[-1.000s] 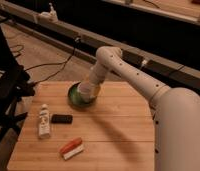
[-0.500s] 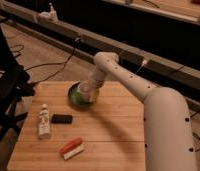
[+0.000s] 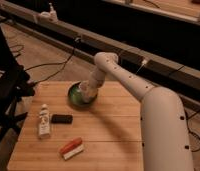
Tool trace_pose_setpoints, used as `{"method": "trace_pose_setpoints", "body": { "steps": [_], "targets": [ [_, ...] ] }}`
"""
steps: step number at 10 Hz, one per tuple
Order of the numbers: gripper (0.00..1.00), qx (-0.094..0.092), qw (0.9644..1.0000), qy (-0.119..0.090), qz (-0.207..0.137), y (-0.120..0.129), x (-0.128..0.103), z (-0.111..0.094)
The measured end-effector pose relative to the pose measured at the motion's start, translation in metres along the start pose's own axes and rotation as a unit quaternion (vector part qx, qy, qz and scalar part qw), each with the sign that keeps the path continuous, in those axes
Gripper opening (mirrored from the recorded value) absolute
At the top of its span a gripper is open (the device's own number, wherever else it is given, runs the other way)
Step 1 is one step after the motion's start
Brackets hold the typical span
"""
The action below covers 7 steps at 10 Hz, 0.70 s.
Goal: Pick up the ceramic cup
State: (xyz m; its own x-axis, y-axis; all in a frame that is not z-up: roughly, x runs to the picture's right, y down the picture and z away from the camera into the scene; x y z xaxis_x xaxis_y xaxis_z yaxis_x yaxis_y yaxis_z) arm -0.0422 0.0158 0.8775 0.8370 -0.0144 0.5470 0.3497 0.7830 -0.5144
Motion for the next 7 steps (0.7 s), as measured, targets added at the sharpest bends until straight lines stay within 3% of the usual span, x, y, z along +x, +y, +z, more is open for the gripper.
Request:
{"method": "trace_pose_setpoints", "body": {
  "steps": [2,5,6,7],
  "targets": [
    [0.00,0.036,0.9991,-0.007,-0.019,-0.012,-0.013,-0.027],
    [0.00,0.104,0.9934,-0.022,-0.045,-0.023,-0.035,-0.083],
    [0.00,0.119,0.9915,-0.027,-0.046,-0.022,-0.038,-0.099],
    [0.00,0.119,0.9914,-0.027,-0.046,-0.022,-0.038,-0.099]
  ]
}}
